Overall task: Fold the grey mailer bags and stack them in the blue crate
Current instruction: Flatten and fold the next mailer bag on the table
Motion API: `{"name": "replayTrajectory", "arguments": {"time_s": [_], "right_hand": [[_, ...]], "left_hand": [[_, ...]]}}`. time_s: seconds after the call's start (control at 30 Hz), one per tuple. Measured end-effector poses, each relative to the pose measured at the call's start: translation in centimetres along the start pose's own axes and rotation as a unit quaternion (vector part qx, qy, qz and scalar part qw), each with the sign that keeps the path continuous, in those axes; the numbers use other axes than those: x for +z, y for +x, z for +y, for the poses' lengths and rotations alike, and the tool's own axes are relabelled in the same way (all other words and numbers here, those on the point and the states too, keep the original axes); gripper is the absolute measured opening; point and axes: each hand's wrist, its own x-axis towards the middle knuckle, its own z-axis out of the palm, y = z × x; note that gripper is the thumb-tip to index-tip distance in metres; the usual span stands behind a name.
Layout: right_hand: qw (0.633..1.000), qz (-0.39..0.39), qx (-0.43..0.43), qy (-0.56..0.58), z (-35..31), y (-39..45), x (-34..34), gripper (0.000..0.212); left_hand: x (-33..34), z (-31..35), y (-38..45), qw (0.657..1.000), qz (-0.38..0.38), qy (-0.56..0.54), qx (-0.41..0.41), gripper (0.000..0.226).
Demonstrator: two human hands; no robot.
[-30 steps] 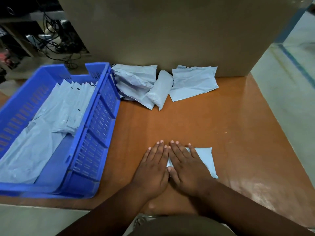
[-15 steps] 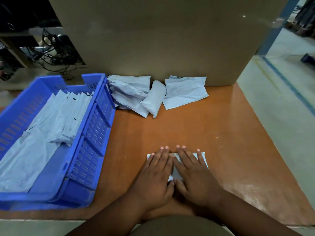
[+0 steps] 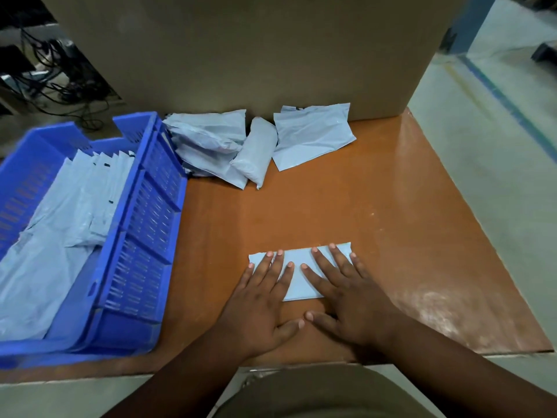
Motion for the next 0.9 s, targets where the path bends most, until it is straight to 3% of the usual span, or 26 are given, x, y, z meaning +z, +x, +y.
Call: {"name": "replayTrajectory", "arguments": {"time_s": [0.13, 0.37, 0.53, 0.9], "right_hand": [[1.0, -0.014, -0.006, -0.003, -0.1, 0.2, -0.8, 0.089], [0.998, 0.013, -0.046, -0.044, -2.7, 1.4, -1.5, 0.091], [0.998, -0.007, -0.037, -0.041, -6.2, 3.5, -0.4, 0.084], [0.998, -0.016, -0.038, -0.041, -6.0, 4.0, 0.0, 0.081]], "left_hand": [[0.0, -0.7, -0.3, 1.0, 0.015, -0.003, 0.012, 0.089], [0.3, -1.3, -3.4, 0.994, 0.062, -0.026, -0.084, 0.088], [1.5, -1.4, -3.5, 0.995, 0.044, -0.024, -0.083, 0.082], [2.1, -1.2, -3.3, 0.993, 0.052, -0.045, -0.1, 0.08]]}}
